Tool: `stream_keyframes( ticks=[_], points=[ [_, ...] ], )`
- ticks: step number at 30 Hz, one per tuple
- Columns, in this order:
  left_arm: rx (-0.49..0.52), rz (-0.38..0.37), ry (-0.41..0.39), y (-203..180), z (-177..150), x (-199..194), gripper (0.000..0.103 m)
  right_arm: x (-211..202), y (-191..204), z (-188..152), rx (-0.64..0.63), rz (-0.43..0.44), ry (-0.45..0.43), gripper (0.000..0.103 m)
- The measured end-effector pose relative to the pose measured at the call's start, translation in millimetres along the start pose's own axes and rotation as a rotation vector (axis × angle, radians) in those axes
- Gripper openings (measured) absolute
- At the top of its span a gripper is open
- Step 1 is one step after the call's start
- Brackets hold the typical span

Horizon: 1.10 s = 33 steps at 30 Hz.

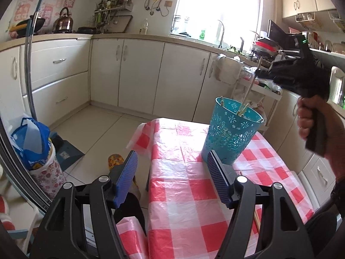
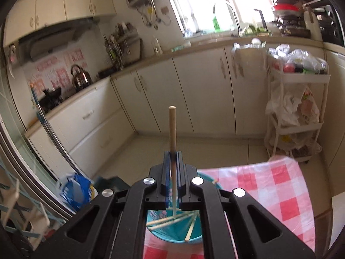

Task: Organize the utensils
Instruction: 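Lower the held stick into the teal bin and open the right tool, then move both open tools back down to the last wooden sticks on the cloth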

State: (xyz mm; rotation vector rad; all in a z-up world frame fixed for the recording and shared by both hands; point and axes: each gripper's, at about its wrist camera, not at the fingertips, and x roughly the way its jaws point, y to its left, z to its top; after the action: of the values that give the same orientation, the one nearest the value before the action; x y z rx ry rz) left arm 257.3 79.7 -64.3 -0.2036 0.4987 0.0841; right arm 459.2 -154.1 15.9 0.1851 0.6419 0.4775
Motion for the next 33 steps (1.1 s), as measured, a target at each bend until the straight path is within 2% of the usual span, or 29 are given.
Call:
stream_keyframes(
  ticks=[6,9,17,23,28,33],
  points=[
    [0.030,0.017,-0.003,-5,-1,-5,0.068,5,1,-19,0.004,-0.004,0.036,0.009],
    [0.028,0.014,0.000,-6,-2,-7,0.070,-6,4,-24,-0.001,0.001,0.025,0.015],
    [0.056,0.019,-0.016,-16,-2,-18,0.073,-35,7,-39,0.013,0.034,0.010,0.017],
    [0.075,0.019,-0.024,-24,-2,-26,0.076,-63,4,-63,0.036,0.050,0.009,0.022],
    [0.092,0.017,-0.028,-32,-4,-34,0.079,-75,-7,-104,0.049,0.017,0.065,0.023],
    [0.113,0.012,-0.017,-40,-6,-40,0.081,-68,-30,-158,0.085,-0.055,0.177,0.023]
  ],
)
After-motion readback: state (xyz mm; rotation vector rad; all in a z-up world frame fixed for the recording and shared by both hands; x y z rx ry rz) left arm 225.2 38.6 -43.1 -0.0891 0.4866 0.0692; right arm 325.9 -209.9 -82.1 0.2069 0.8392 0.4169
